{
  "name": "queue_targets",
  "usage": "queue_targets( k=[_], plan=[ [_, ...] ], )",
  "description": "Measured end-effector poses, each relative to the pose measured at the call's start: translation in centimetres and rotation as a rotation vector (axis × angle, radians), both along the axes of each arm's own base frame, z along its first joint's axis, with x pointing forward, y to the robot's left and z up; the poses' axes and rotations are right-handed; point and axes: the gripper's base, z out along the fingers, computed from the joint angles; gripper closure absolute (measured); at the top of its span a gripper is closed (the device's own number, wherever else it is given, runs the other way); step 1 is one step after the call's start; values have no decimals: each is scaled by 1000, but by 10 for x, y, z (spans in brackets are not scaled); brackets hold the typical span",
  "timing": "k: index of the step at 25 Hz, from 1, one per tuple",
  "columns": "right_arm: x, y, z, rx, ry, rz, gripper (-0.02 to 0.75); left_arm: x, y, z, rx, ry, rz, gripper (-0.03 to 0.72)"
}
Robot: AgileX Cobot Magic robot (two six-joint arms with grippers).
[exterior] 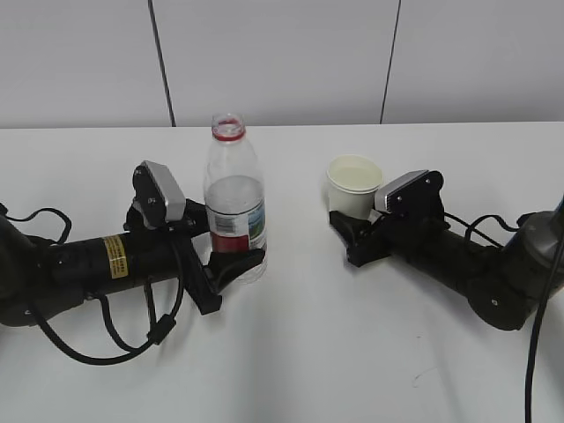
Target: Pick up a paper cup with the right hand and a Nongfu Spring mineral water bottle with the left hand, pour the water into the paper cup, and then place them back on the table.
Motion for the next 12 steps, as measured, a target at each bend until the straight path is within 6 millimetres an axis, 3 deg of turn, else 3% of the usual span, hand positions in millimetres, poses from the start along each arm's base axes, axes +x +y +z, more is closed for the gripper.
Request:
queue_targets(
  k=[4,12],
  plan=[
    [0,0,1,6,-9,0,99,0,0,0,1,1,1,155],
    [-12,-7,3,10,18,-64,88,2,7,-1,10,0,-4,140]
  ],
)
